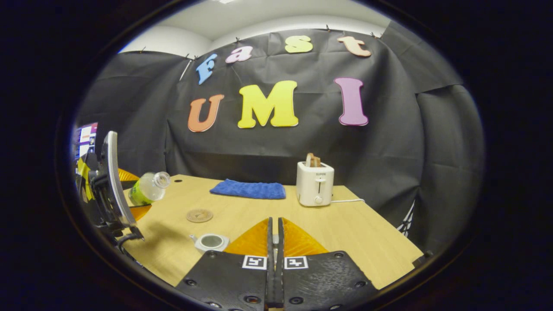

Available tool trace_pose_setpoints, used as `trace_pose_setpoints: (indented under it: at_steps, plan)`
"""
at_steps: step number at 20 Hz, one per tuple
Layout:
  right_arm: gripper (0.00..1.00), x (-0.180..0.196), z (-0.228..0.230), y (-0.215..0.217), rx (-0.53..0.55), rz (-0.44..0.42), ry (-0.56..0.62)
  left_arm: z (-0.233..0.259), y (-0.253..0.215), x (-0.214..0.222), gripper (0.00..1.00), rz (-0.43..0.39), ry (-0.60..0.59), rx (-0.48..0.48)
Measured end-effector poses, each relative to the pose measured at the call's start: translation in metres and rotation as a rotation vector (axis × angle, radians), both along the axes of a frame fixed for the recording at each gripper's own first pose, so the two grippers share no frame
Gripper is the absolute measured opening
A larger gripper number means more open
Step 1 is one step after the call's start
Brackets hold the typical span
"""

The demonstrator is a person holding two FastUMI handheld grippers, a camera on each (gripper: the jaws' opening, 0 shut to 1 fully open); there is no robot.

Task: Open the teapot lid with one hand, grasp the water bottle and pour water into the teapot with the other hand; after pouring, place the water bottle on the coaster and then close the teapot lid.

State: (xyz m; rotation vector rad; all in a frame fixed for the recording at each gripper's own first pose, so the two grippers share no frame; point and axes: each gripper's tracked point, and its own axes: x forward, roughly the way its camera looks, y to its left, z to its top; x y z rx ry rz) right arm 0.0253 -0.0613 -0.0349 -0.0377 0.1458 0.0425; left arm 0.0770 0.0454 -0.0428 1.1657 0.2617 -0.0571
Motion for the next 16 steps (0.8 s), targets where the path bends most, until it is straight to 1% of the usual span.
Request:
trace_pose_setpoints:
  at_steps: [2,9,13,16]
  plan:
    - [0.00,-0.001,0.000,-0.007,-0.004,-0.007,0.000,-0.003,-0.005,0.005,0.73,-0.027,0.016,0.056]
    - [0.00,-0.006,-0.006,-0.026,0.003,-0.027,0.003,-0.001,-0.019,0.011,0.72,-0.079,0.031,0.304]
    - [0.00,-0.009,-0.007,-0.036,0.010,-0.037,0.003,0.003,-0.022,0.011,0.72,-0.093,0.046,0.395]
    - [0.00,-0.010,-0.008,-0.044,0.014,-0.046,-0.002,0.008,-0.025,0.013,0.73,-0.102,0.037,0.469]
